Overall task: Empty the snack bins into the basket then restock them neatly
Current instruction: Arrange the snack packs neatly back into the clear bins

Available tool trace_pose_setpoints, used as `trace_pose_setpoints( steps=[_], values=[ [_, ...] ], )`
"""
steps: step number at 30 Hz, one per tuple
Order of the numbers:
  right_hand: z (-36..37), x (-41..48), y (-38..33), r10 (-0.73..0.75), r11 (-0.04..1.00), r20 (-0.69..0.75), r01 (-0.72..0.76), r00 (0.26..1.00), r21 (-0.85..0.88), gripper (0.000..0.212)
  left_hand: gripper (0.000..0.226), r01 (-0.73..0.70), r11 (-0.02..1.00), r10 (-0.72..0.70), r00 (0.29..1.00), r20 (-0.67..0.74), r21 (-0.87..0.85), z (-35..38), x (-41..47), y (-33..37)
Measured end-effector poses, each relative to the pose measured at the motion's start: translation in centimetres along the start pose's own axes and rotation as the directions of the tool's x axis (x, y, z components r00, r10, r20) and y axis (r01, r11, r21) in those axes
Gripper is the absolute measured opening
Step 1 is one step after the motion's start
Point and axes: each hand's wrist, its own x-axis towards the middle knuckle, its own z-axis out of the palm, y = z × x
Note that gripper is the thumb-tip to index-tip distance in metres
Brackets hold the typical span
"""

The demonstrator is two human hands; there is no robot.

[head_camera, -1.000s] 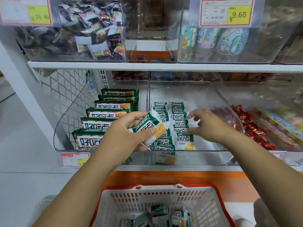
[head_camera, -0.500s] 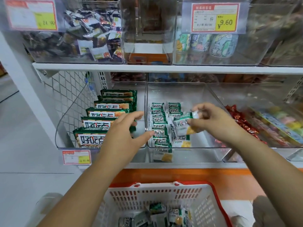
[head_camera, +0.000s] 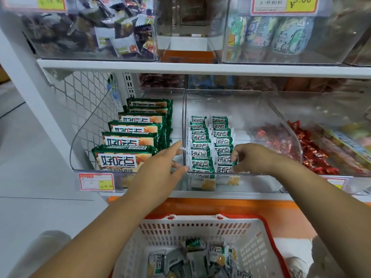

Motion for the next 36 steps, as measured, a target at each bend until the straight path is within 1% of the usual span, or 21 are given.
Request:
trace_pose_setpoints(
  steps=[2,3,4,5,7,8,9,10,11,13,15,16,17,19,21,24,25,27,30,33,36],
  values=[
    [-0.3,-0.4,-0.3,0.016,0.999,-0.034,-0.017,0.999,-0.029,0.029,0.07,-0.008,1.0,0.007,1.0,-0.016,-0.015,0.1,-0.3,0.0],
    [-0.7,-0.8,-0.6,0.012,0.999,-0.1,-0.017,0.995,-0.042,0.031,0.069,-0.021,1.0,0.02,0.998,-0.053,-0.022,0.2,-0.6,0.0],
    [-1.0,-1.4,-1.0,-0.014,0.999,-0.207,0.007,0.978,-0.034,0.032,0.068,-0.045,0.999,0.041,0.992,-0.119,-0.026,0.3,-1.0,0.0],
    [-1.2,-2.4,-1.6,-0.059,0.998,-0.339,0.063,0.939,-0.001,0.029,0.063,-0.079,0.996,0.071,0.976,-0.204,-0.033,0.5,-1.6,0.0],
    [-1.2,-5.5,-3.2,-0.169,0.958,-0.576,0.27,0.8,0.094,0.02,0.049,-0.186,0.981,0.154,0.928,-0.34,-0.062,0.7,-3.0,0.2],
    [-0.8,-7.3,-3.9,-0.206,0.921,-0.639,0.367,0.741,0.128,0.017,0.043,-0.236,0.97,0.197,0.912,-0.36,-0.067,1.1,-3.9,0.1],
    [0.0,-9.0,-4.3,-0.245,0.885,-0.656,0.44,0.714,0.149,0.016,0.039,-0.265,0.962,0.23,0.913,-0.337,-0.062,1.7,-5.0,-0.2],
    [1.4,-10.5,-4.2,-0.284,0.862,-0.626,0.48,0.726,0.165,0.016,0.037,-0.264,0.963,0.241,0.933,-0.268,-0.051,2.5,-6.1,-0.7],
    [3.2,-11.5,-3.8,-0.32,0.856,-0.55,0.484,0.772,0.181,0.016,0.036,-0.237,0.971,0.229,0.961,-0.155,-0.033,3.6,-7.3,-1.6],
    [7.5,-12.2,-1.8,-0.348,0.892,-0.3,0.412,0.888,0.185,0.015,0.04,-0.123,0.992,0.122,0.986,0.113,-0.001,6.8,-9.6,-4.3],
    [11.9,-11.9,1.0,-0.286,0.942,-0.012,0.284,0.958,0.178,0.016,0.044,-0.007,0.999,-0.005,0.95,0.312,0.039,10.4,-11.7,-7.4],
    [14.3,-11.5,2.7,-0.213,0.965,0.118,0.19,0.97,0.183,0.019,0.047,0.04,0.998,-0.057,0.923,0.381,0.053,12.2,-12.6,-8.8],
    [16.5,-11.2,4.5,-0.135,0.979,0.217,0.096,0.967,0.18,0.023,0.049,0.094,0.993,-0.114,0.893,0.436,0.066,14.0,-13.5,-9.9],
    [21.5,-10.4,8.3,0.009,0.981,0.321,-0.07,0.947,0.179,0.032,0.053,0.21,0.976,-0.211,0.828,0.519,0.063,17.2,-15.1,-12.0],
    [25.5,-9.6,10.7,0.133,0.952,0.337,-0.215,0.932,0.22,0.037,0.055,0.29,0.955,-0.268,0.77,0.579,0.056,20.0,-16.3,-13.4],
    [29.0,-7.7,11.4,0.285,0.895,0.259,-0.353,0.923,0.271,0.047,0.06,0.414,0.91,-0.349,0.715,0.605,0.036,23.1,-16.1,-14.5],
    [29.7,-6.9,11.3,0.312,0.88,0.236,-0.374,0.92,0.294,0.051,0.061,0.442,0.896,-0.368,0.707,0.603,0.029,24.0,-15.7,-14.6],
    [30.7,-5.4,11.1,0.357,0.841,0.246,-0.425,0.901,0.336,0.058,0.059,0.477,0.879,-0.382,0.711,0.59,-0.005,25.7,-14.5,-14.7],
    [32.3,-4.0,11.7,0.445,0.761,0.301,-0.533,0.843,0.37,0.065,0.056,0.53,0.846,-0.409,0.716,0.566,-0.059,27.7,-12.8,-14.6],
    [33.6,-3.4,12.3,0.474,0.757,0.318,-0.565,0.821,0.329,0.073,0.066,0.572,0.818,-0.433,0.687,0.584,-0.066,29.2,-11.6,-14.8],
    [34.4,-2.5,12.7,0.492,0.763,0.302,-0.571,0.817,0.304,0.074,0.062,0.565,0.823,-0.434,0.688,0.582,-0.054,30.6,-11.0,-15.4]
  ],
)
